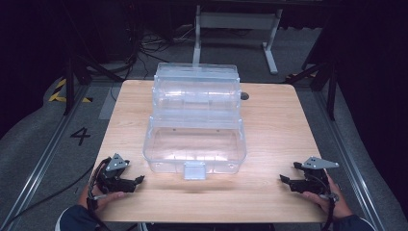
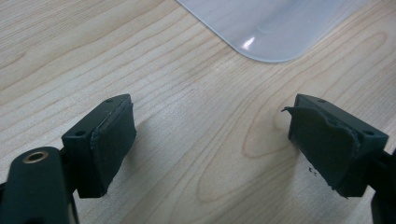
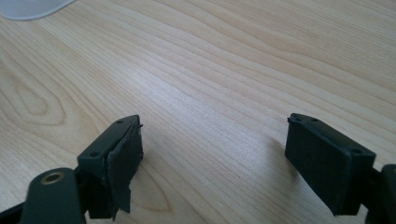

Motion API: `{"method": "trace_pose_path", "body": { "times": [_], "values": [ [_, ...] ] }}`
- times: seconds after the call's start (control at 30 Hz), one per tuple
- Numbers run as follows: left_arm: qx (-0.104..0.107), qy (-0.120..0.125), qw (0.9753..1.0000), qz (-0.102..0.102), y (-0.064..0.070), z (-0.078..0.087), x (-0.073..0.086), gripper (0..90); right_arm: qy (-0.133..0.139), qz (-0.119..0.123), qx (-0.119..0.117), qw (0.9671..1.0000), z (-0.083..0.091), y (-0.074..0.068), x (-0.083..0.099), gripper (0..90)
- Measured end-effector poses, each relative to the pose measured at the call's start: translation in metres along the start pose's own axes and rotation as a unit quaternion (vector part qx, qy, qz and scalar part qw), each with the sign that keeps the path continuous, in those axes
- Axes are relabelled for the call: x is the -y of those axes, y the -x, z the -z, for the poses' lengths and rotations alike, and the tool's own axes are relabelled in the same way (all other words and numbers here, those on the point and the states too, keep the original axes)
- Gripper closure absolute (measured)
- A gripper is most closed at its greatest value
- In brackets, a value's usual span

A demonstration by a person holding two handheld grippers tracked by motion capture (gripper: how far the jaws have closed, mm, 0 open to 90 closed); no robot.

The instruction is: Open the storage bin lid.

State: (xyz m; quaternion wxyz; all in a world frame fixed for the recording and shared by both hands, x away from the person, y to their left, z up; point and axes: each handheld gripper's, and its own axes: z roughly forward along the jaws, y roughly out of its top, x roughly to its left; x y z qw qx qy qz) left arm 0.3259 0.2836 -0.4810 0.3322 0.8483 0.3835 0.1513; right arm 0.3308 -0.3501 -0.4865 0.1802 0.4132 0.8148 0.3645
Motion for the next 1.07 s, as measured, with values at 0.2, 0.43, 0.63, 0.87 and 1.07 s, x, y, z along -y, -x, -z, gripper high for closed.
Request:
{"method": "trace_pose_path", "body": {
  "times": [0.2,0.43,0.63,0.87,1.07],
  "values": [
    [0.000,0.001,1.0000,0.001,0.0001,-0.0002,0.0001,15.3,0.000,0.000,-0.001,1.0000,0.0000,0.0001,0.0000,19.1],
    [0.000,0.001,1.0000,0.000,0.0000,-0.0002,0.0001,15.3,0.000,0.000,0.000,1.0000,0.0000,0.0001,0.0000,19.0],
    [0.000,0.001,1.0000,0.004,0.0000,-0.0009,-0.0003,15.3,0.000,0.000,0.000,1.0000,0.0000,0.0001,0.0000,19.0],
    [-0.004,0.003,1.0000,0.001,-0.0010,-0.0016,-0.0012,15.2,-0.001,-0.002,0.004,1.0000,-0.0002,-0.0007,-0.0001,19.0],
    [0.001,0.002,1.0000,0.003,-0.0017,-0.0022,-0.0018,15.2,0.000,-0.002,0.002,1.0000,0.0000,-0.0004,0.0000,19.0]
  ]
}}
